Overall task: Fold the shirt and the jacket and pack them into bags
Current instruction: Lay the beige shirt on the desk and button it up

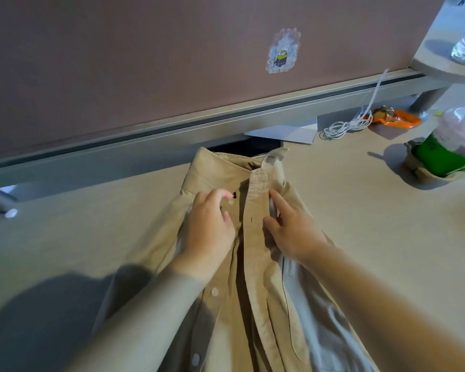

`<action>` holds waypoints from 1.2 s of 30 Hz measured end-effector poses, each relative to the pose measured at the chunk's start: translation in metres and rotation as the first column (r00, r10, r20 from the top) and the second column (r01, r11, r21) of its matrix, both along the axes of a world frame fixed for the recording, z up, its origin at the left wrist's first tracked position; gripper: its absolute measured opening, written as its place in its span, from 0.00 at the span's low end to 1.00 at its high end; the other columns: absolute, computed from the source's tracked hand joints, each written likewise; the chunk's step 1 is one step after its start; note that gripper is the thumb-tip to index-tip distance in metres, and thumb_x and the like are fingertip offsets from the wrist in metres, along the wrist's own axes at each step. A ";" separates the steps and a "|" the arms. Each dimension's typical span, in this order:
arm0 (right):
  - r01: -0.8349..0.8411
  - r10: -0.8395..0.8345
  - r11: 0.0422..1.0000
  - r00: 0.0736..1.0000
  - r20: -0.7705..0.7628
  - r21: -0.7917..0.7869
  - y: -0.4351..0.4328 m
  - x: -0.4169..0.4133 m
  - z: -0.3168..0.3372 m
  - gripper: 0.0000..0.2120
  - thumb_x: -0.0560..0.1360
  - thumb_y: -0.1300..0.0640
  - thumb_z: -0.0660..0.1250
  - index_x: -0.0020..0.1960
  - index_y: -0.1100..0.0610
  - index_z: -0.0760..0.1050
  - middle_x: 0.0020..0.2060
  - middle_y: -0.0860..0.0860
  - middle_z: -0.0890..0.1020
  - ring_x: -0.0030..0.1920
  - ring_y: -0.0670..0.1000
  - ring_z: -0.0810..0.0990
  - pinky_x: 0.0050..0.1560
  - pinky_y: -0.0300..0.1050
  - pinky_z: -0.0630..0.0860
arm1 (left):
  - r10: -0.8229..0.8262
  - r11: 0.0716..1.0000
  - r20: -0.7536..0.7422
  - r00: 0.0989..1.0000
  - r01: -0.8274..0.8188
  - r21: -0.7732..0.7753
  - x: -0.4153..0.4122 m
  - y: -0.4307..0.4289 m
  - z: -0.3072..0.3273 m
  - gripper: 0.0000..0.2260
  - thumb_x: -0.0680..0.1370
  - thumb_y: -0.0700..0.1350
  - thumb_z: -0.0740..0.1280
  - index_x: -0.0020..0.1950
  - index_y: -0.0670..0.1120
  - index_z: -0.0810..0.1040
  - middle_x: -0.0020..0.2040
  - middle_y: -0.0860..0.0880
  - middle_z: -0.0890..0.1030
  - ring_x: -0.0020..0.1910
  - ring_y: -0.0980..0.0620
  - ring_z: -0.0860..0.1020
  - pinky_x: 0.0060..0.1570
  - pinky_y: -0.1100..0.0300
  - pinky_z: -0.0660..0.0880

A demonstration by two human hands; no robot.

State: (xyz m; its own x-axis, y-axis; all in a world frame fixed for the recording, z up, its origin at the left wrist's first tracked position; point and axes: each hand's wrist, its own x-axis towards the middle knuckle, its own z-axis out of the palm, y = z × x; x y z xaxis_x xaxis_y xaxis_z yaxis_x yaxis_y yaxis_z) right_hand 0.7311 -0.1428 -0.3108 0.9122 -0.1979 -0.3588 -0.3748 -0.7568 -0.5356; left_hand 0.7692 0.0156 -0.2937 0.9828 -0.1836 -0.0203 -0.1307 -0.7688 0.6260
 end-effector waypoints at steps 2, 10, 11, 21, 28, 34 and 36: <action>0.043 -0.043 0.998 0.999 0.005 -0.037 -0.003 0.006 -0.007 0.27 0.80 0.44 0.53 0.76 0.43 0.49 0.70 0.50 0.70 0.65 0.54 0.73 0.64 0.51 0.71 | -0.094 0.993 0.083 0.992 0.087 0.078 0.030 -0.009 -0.001 0.20 0.77 0.37 0.63 0.67 0.53 0.70 0.67 0.52 0.70 0.61 0.50 0.74 0.52 0.54 0.78; 0.167 -0.091 0.956 0.950 0.297 -0.243 0.012 -0.011 -0.026 0.24 0.79 0.45 0.52 0.74 0.43 0.58 0.57 0.47 0.76 0.49 0.50 0.78 0.44 0.44 0.76 | -0.376 0.781 -0.081 0.923 0.363 0.507 0.103 -0.014 -0.005 0.10 0.79 0.50 0.63 0.55 0.47 0.77 0.54 0.47 0.78 0.53 0.46 0.77 0.44 0.58 0.67; 0.170 -0.092 0.954 0.949 0.301 -0.245 0.013 -0.010 -0.027 0.24 0.79 0.45 0.53 0.74 0.43 0.59 0.56 0.47 0.77 0.48 0.50 0.78 0.43 0.44 0.76 | -0.401 0.758 -0.098 0.911 0.390 0.523 0.104 -0.014 -0.004 0.09 0.79 0.50 0.62 0.53 0.46 0.77 0.51 0.47 0.78 0.51 0.46 0.77 0.43 0.57 0.67; 0.182 -0.108 0.951 0.952 0.285 -0.249 0.014 -0.008 -0.027 0.23 0.78 0.46 0.54 0.73 0.44 0.61 0.53 0.45 0.77 0.45 0.48 0.78 0.41 0.45 0.78 | -0.225 0.960 0.113 0.968 0.201 0.193 0.125 -0.008 -0.005 0.08 0.82 0.48 0.58 0.46 0.46 0.70 0.45 0.49 0.74 0.43 0.51 0.73 0.41 0.59 0.66; 0.187 -0.107 0.946 0.951 0.291 -0.264 0.016 -0.007 -0.027 0.23 0.78 0.47 0.54 0.73 0.45 0.62 0.51 0.46 0.77 0.44 0.49 0.78 0.40 0.43 0.76 | -0.141 0.979 0.022 0.990 0.136 0.149 0.113 -0.016 -0.024 0.07 0.79 0.47 0.64 0.45 0.45 0.75 0.44 0.48 0.76 0.49 0.50 0.75 0.46 0.61 0.70; 0.206 -0.112 0.936 0.943 0.314 -0.284 0.017 -0.008 -0.030 0.24 0.75 0.47 0.52 0.71 0.46 0.66 0.52 0.47 0.79 0.43 0.51 0.80 0.35 0.41 0.71 | -0.038 0.999 -0.101 0.994 0.034 -0.032 0.065 -0.006 0.003 0.11 0.73 0.56 0.70 0.45 0.51 0.73 0.39 0.56 0.74 0.38 0.56 0.74 0.39 0.59 0.72; 0.203 -0.112 0.937 0.946 0.305 -0.284 0.016 -0.009 -0.028 0.24 0.76 0.47 0.53 0.72 0.46 0.65 0.53 0.47 0.79 0.44 0.50 0.80 0.36 0.40 0.69 | -0.052 0.998 -0.260 0.964 0.061 0.026 0.040 0.001 0.001 0.16 0.70 0.60 0.71 0.48 0.51 0.73 0.42 0.54 0.76 0.39 0.54 0.76 0.39 0.58 0.73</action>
State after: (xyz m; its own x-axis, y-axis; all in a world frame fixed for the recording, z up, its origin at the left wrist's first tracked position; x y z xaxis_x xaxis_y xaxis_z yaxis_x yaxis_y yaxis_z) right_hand 0.7225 -0.1272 -0.3386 0.9137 -0.4063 0.0082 -0.3718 -0.8440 -0.3865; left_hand 0.8093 0.0164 -0.2923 0.9313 -0.2332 -0.2799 -0.0109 -0.7859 0.6183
